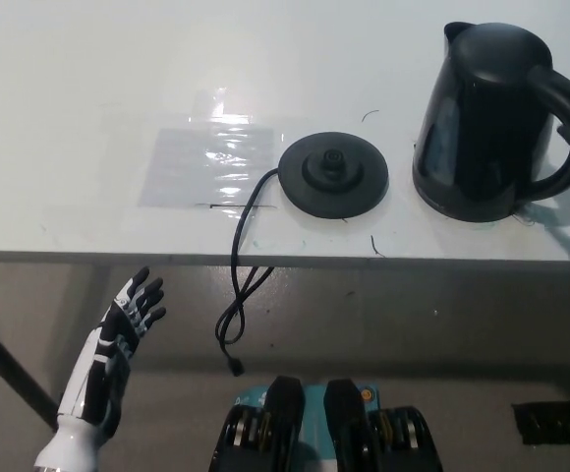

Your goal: A kettle and its base are kept separately on the desk infront of the robot and the robot uses its right hand to lift the kettle by its handle and places it on its base to align it correctly.

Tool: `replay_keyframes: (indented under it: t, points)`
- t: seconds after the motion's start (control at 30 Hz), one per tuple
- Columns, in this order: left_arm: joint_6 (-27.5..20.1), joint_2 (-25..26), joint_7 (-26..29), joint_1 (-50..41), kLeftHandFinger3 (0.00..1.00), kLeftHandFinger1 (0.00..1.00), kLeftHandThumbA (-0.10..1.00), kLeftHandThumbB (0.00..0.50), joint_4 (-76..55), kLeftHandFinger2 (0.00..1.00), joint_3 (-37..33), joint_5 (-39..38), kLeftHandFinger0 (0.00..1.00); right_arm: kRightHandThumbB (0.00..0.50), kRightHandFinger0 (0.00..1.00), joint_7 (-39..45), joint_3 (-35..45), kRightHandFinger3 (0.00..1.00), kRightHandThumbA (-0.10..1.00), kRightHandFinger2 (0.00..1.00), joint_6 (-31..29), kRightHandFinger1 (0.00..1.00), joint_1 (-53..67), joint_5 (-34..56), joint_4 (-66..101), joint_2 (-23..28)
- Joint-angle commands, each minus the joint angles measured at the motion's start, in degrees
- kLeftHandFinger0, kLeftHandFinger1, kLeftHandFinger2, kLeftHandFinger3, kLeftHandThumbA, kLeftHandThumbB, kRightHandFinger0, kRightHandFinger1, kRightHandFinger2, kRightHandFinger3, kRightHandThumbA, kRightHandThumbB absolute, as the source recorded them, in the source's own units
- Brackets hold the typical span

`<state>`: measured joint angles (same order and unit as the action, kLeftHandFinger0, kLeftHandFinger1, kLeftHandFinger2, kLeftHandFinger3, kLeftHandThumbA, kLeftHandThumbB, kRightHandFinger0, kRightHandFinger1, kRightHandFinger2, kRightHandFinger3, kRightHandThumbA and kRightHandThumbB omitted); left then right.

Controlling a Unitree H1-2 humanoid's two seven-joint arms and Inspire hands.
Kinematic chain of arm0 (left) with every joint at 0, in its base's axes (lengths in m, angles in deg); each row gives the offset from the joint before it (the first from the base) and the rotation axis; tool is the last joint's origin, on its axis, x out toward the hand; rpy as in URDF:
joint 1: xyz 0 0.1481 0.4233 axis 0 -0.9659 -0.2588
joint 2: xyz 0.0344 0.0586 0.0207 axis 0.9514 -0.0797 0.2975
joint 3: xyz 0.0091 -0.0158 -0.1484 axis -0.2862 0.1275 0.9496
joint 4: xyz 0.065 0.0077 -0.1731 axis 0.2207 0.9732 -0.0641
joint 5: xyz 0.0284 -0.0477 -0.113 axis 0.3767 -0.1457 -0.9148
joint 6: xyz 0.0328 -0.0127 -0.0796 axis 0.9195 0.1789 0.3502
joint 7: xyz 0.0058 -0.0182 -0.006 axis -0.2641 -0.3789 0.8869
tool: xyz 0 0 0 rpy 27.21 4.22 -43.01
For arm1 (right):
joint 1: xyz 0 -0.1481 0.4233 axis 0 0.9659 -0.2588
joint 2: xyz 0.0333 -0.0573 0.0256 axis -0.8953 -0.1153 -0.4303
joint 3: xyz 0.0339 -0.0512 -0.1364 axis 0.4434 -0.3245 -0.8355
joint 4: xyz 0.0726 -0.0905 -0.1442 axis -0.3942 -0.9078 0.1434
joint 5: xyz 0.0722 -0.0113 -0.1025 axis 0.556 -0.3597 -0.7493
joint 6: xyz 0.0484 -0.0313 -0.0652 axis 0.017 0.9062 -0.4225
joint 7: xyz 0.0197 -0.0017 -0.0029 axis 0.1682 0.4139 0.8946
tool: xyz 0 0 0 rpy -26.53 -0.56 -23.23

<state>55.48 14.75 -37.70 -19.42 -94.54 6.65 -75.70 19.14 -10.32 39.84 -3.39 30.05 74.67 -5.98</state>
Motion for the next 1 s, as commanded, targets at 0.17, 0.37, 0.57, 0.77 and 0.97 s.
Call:
replay_keyframes:
  t: [0.17, 0.37, 0.57, 0.77, 0.97]
  points:
    - [-0.43, 1.03, -1.35, 0.72, 1.0, 1.0, 1.0, 0.135, -0.98, 1.0, 0.13, -0.79, 1.0, 0.258, 1.0, 5.53, 1.09, 1.0, 1.0, 1.0, 0.46, 1.0, -7.22, 9.76, -10.18, 1.02]
    - [-0.9, 1.21, -1.61, 0.68, 1.0, 1.0, 1.0, 0.157, -0.33, 1.0, 0.18, -1.07, 1.0, 0.236, 1.0, 5.11, 0.92, 1.0, 1.0, 1.0, -0.57, 1.0, -8.31, 9.51, -15.63, 0.67]
    - [-0.95, 1.3, -1.35, 0.97, 1.0, 1.0, 1.0, 0.139, -0.18, 1.0, 0.31, -0.76, 1.0, 0.195, 1.0, 5.78, 0.86, 1.0, 1.0, 1.0, -1.82, 1.0, -8.41, 9.76, -19.43, 0.89]
    - [-1.05, 1.38, -1.51, 0.73, 1.0, 1.0, 1.0, 0.153, -0.15, 1.0, 0.55, -1.43, 1.0, 0.215, 1.0, 5.63, 0.67, 1.0, 1.0, 1.0, -0.7, 1.0, -8.27, 9.46, -20.85, 0.73]
    - [-0.94, 1.59, -1.35, 0.24, 1.0, 1.0, 1.0, 0.145, -0.31, 1.0, 0.48, -0.64, 1.0, 0.214, 1.0, 5.85, 1.12, 1.0, 1.0, 1.0, -0.25, 1.0, -8.18, 10.01, -21.86, 0.59]
